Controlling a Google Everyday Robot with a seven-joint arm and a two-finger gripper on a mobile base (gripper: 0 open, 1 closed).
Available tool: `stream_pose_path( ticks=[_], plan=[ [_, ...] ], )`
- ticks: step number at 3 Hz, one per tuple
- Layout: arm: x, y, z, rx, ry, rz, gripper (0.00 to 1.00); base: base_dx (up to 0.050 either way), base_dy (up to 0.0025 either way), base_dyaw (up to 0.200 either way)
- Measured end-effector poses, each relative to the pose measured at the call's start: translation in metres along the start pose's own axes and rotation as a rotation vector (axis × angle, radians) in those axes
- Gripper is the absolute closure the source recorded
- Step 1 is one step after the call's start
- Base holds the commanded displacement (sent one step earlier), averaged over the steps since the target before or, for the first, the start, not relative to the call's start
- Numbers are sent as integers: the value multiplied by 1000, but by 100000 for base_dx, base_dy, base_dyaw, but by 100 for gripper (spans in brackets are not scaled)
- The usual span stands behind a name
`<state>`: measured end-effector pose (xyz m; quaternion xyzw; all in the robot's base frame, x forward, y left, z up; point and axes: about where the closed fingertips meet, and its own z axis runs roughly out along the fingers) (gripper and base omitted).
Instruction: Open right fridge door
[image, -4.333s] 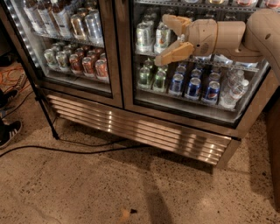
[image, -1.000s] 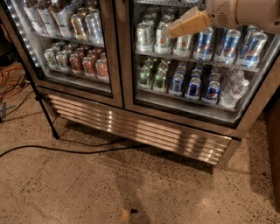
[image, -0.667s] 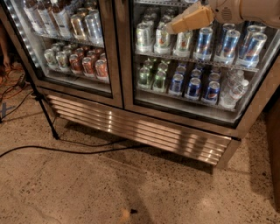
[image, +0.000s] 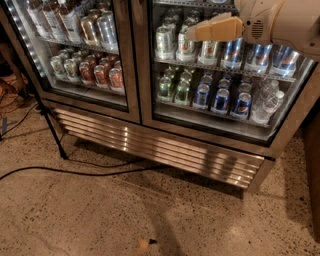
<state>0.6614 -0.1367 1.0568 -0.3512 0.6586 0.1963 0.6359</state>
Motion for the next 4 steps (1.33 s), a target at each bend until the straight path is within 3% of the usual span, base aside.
stream_pose_path(
  ticks=[1,3,4],
  plan=[
    [12,2,-1,-16,-16,156,0,0,0,0],
    [12,5,9,-36,-6,139,0,0,0,0],
    [15,17,31,-92,1,138,0,0,0,0]
  ],
)
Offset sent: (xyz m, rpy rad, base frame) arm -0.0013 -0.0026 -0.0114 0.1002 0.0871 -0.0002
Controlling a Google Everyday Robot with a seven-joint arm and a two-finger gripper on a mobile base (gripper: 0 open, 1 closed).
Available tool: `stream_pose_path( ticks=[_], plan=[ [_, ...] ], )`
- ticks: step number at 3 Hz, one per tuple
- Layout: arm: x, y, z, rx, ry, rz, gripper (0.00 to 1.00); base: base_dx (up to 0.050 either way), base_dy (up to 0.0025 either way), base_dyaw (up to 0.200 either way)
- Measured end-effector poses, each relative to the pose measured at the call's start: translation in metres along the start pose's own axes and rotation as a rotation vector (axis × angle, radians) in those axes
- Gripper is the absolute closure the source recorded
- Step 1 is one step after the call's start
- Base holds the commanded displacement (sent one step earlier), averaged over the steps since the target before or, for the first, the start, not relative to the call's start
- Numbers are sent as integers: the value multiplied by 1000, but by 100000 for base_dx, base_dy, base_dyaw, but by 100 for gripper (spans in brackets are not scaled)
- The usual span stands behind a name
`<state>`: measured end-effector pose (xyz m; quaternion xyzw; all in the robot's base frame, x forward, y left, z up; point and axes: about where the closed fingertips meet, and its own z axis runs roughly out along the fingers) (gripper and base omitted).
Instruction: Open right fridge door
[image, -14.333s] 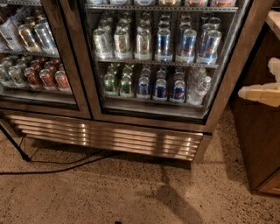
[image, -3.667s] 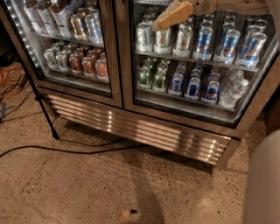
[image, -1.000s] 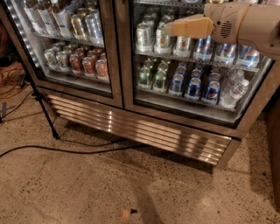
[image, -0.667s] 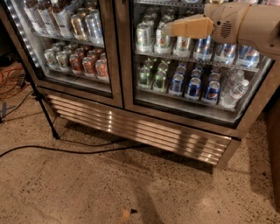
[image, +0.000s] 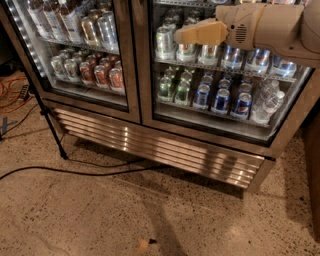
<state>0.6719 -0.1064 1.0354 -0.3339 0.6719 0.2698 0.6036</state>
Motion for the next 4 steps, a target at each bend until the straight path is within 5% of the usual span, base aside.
stream_pose_path(
  ticks=[1,3,4],
  plan=[
    [3,15,29,-65,3,-4,0,0,0,0],
    [3,15,29,-65,3,-4,0,4995,2,-8],
    [3,15,29,-66,2,-4,0,0,0,0]
  ],
)
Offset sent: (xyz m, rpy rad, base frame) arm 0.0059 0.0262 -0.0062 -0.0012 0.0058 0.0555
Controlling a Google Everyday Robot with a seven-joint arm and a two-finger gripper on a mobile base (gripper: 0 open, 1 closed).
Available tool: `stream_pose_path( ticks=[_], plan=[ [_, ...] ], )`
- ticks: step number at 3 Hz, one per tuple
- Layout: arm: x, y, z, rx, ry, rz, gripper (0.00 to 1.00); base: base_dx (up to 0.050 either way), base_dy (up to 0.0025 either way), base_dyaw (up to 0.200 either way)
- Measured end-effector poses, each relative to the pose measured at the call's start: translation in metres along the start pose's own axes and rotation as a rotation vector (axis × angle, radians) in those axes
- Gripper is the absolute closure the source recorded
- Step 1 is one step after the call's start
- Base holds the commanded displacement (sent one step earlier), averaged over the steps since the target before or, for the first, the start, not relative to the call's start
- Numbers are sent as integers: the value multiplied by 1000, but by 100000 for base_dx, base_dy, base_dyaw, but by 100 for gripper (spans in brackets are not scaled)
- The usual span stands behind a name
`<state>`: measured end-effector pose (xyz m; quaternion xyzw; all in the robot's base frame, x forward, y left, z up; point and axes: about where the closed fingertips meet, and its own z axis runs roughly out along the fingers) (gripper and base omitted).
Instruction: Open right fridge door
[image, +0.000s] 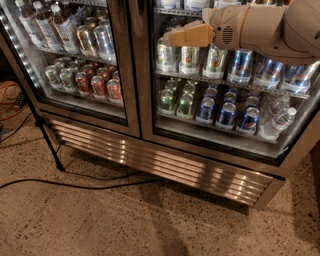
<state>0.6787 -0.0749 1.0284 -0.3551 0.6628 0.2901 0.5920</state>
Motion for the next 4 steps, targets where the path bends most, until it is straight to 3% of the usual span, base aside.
stream_pose_path(
  ticks=[2,3,4],
  plan=[
    [-12,46,90,-201,-28,-36,0,0,0,0],
    [-14,69,117,-286,-38,-31,0,0,0,0],
    [-16,81,126,-327,-41,-39,0,0,0,0]
  ],
)
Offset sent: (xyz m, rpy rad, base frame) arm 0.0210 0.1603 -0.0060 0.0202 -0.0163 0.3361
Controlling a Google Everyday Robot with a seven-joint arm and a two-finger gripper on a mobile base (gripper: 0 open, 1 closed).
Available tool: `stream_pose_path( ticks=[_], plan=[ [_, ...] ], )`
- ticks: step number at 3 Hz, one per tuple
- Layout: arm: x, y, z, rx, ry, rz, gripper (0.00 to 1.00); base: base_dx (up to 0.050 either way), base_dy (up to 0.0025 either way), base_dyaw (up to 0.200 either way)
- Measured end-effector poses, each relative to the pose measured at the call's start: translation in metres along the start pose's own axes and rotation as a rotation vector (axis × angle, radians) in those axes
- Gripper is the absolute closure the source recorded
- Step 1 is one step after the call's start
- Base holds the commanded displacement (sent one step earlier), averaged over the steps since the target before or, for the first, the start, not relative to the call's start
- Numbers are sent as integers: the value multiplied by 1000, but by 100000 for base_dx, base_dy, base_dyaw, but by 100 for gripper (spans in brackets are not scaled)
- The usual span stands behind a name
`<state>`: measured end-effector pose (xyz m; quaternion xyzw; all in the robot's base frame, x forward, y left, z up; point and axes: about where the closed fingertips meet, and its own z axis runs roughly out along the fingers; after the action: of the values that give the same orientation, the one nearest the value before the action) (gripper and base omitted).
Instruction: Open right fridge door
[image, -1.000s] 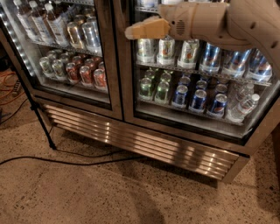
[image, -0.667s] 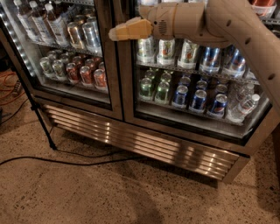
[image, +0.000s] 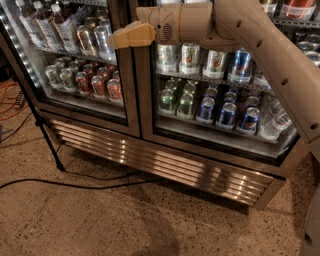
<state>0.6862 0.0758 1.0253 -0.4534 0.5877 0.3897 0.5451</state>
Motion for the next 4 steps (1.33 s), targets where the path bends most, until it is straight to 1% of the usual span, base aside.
stream_pose_path(
  ticks=[1,2,3,4],
  plan=[
    [-5,2,-1,13,9,-21,0,0,0,0],
    [-18,-5,-7,45,9,-63,0,0,0,0],
    [-40,-16,-12,73,8,-124,0,0,0,0],
    [-72,-26,-22,110,10,-210,0,0,0,0]
  ],
)
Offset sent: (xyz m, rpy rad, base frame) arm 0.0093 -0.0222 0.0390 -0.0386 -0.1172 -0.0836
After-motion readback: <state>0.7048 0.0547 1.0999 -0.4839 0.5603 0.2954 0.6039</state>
